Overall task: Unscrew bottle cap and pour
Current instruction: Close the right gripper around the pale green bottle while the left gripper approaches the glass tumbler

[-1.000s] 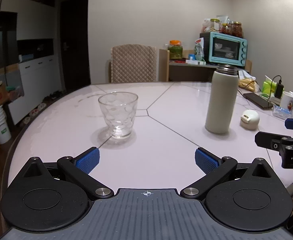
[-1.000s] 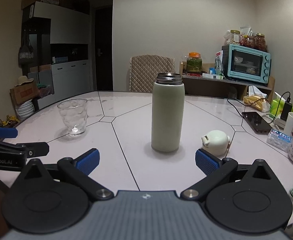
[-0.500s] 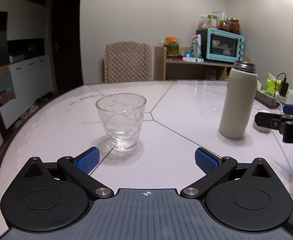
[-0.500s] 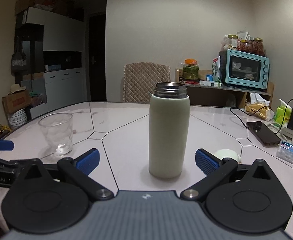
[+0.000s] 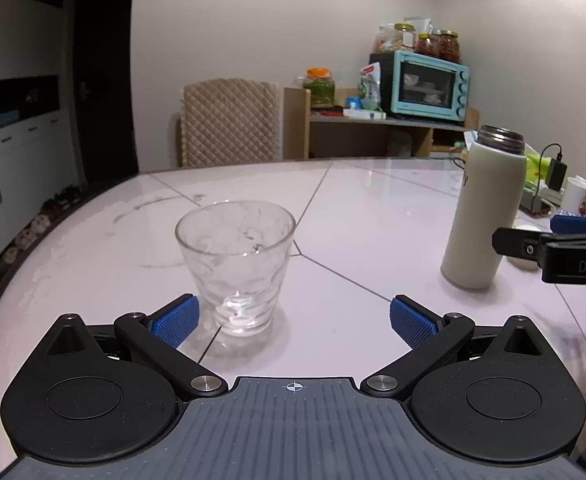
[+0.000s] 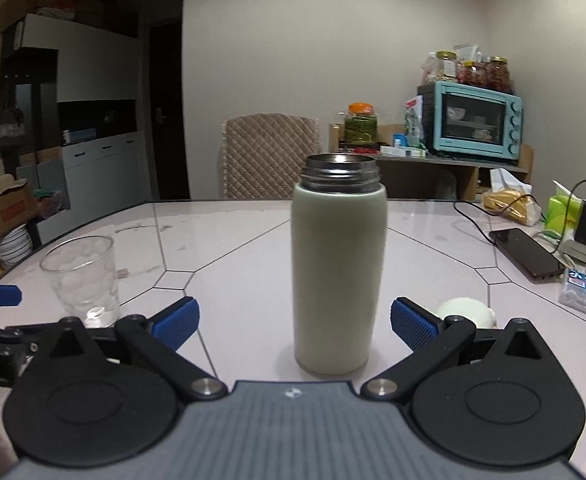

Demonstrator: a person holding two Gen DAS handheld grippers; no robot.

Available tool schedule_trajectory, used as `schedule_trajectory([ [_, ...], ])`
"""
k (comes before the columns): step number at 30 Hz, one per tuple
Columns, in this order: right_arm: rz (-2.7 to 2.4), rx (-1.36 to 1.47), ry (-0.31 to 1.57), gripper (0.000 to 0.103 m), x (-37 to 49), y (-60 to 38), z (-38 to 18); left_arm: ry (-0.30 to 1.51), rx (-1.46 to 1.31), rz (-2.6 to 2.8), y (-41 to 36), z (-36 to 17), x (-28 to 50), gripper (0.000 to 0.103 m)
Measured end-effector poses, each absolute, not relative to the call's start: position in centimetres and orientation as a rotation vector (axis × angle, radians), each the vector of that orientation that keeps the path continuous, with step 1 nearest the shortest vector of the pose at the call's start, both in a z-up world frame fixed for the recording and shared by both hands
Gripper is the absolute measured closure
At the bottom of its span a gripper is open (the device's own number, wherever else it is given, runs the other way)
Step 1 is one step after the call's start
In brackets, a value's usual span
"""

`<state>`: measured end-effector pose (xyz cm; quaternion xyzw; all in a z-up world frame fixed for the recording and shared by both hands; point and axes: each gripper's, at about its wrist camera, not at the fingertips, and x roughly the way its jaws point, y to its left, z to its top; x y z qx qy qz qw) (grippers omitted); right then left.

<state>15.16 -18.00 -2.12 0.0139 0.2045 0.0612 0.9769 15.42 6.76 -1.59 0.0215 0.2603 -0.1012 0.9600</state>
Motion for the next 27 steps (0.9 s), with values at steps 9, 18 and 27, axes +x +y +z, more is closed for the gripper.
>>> schedule_trajectory([
  [9,0.095,0.062,0.457,0.0,15.0,-19.2,-0.7,0.562,0.085,-0.229,5.6,0.4,16.2,0.0],
  [18,0.129,0.061,0.501,0.0,15.9,-19.1,0.3,0.568,0.065,-0.216,5.9,2.6,16.2,0.0],
  [27,0.101,0.068,0.553,0.0,18.3,-18.9,-0.5,0.575,0.065,-0.205,6.7,3.8,16.5,0.0],
])
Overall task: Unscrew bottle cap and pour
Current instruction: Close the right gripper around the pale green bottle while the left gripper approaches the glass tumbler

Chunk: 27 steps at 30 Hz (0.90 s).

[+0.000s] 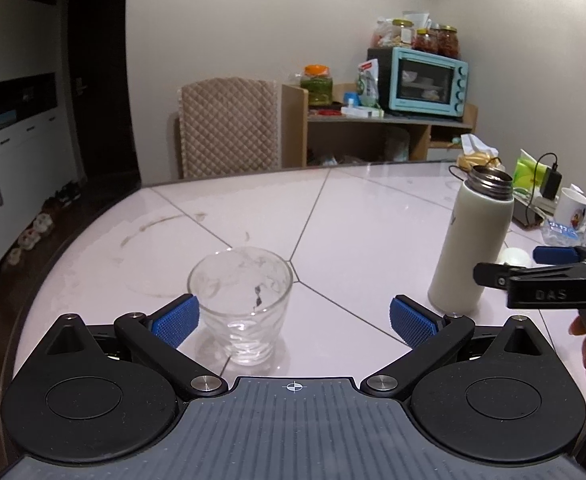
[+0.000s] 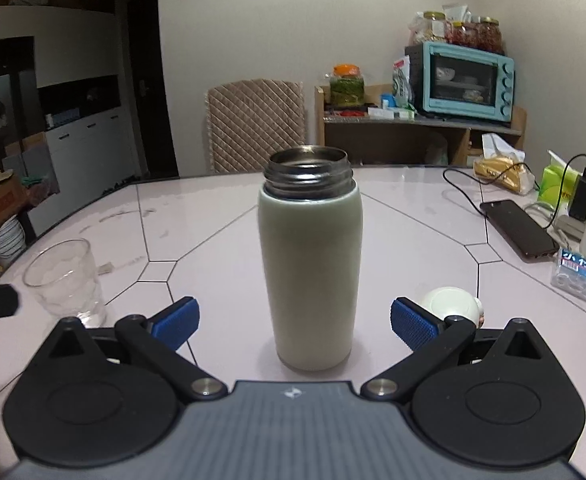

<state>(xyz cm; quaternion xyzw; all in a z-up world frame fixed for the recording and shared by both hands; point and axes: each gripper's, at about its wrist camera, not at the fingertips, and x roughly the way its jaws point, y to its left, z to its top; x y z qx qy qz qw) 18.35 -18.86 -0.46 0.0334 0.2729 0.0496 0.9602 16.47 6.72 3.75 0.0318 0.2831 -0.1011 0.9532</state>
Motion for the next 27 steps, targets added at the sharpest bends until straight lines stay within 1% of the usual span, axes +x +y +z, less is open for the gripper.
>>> schedule_trajectory([
  [10,0.081,0.044,0.571,0.0,20.5,-18.2,-1.3,0.608,0.072,-0.198,7.2,3.0,17.4,0.0],
  [23,0.086,0.012,0.562,0.001,22.2,-17.8,-2.4,0.577,0.057,-0.222,7.8,0.8,17.9,0.0],
  [27,0.084,0.015,0.566,0.004,22.5,-17.8,-2.6,0.577,0.069,-0.223,7.9,0.4,17.9,0.0],
])
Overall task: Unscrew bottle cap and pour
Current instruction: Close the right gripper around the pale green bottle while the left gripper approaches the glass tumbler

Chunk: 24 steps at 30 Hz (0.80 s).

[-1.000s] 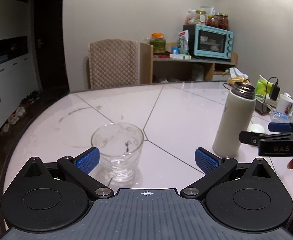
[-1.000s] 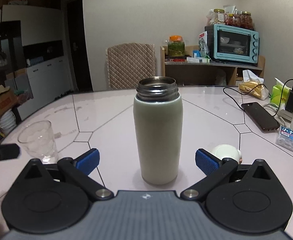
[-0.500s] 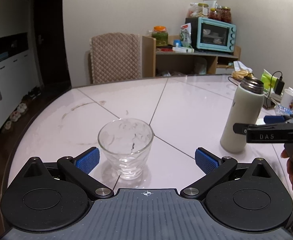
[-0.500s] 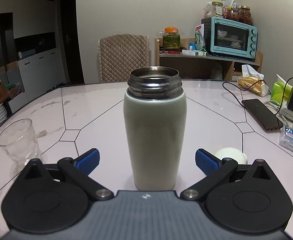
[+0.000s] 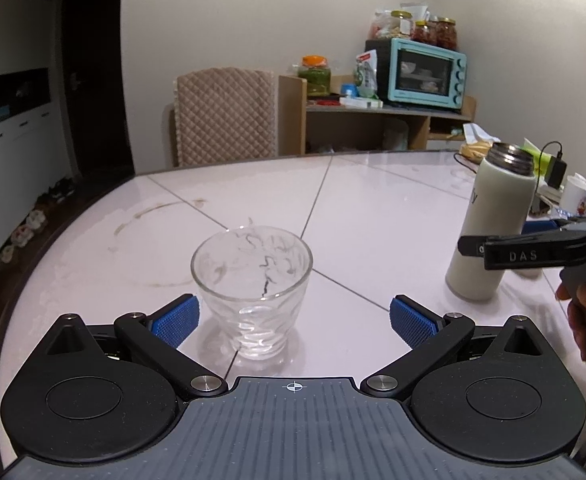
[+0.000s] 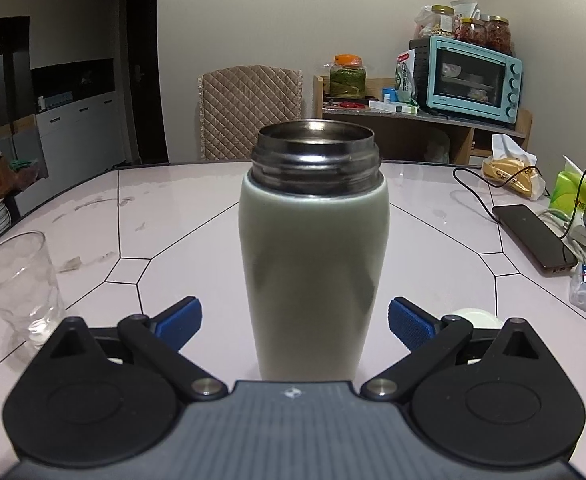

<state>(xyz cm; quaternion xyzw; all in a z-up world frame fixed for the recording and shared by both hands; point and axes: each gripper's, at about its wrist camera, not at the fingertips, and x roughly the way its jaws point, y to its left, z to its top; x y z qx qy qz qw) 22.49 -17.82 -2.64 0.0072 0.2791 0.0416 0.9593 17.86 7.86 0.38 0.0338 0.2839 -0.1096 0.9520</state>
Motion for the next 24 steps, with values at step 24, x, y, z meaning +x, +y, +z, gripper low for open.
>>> schedule_trajectory([
  [24,0.034,0.025,0.588,0.021,23.8,-17.5,-4.1,0.592,0.065,-0.181,8.6,-0.9,17.7,0.0],
])
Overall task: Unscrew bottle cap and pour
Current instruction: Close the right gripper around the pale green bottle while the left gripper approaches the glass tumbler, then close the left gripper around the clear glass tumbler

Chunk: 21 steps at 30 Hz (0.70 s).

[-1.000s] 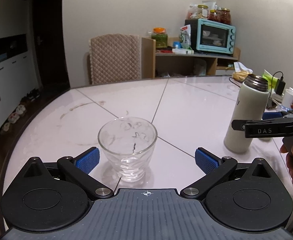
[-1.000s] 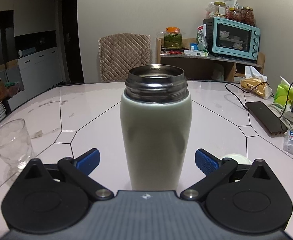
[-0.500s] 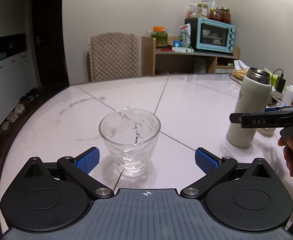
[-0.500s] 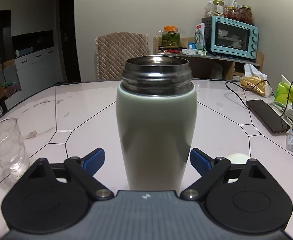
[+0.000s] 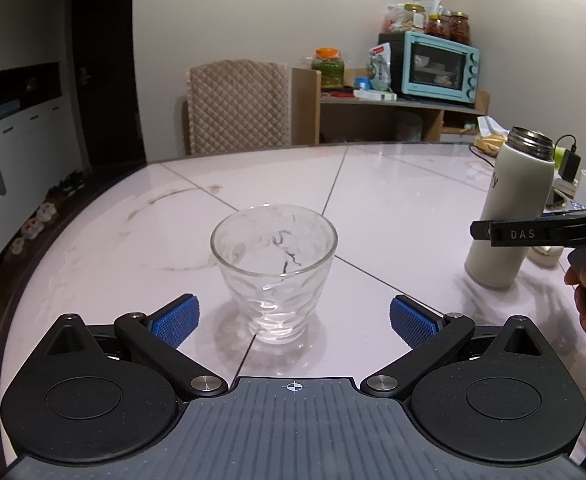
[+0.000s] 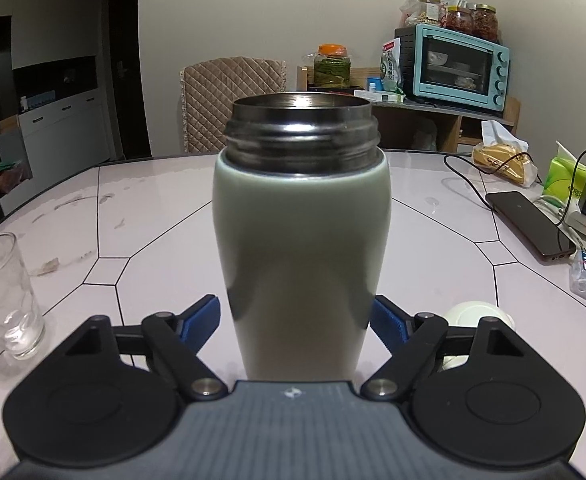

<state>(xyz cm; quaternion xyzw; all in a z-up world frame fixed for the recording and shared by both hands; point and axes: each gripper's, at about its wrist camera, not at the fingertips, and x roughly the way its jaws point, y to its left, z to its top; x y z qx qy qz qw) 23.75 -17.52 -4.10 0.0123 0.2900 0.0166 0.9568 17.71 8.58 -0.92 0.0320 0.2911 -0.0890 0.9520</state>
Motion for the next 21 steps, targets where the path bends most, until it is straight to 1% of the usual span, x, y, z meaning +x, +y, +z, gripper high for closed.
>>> schedule_trajectory([
  [1,0.033,0.024,0.591,0.022,23.8,-17.5,-4.1,0.592,0.066,-0.18,8.6,-0.9,17.7,0.0],
  [3,0.03,0.022,0.599,0.028,24.0,-17.4,-4.2,0.593,0.061,-0.178,8.7,-0.9,17.8,0.0],
  [8,0.015,0.02,0.602,0.032,24.1,-17.4,-4.3,0.593,0.061,-0.172,8.9,-1.0,18.1,0.0],
  [21,0.008,0.026,0.603,0.033,24.2,-17.7,-4.1,0.61,0.075,-0.191,9.6,-2.6,18.7,0.0],
])
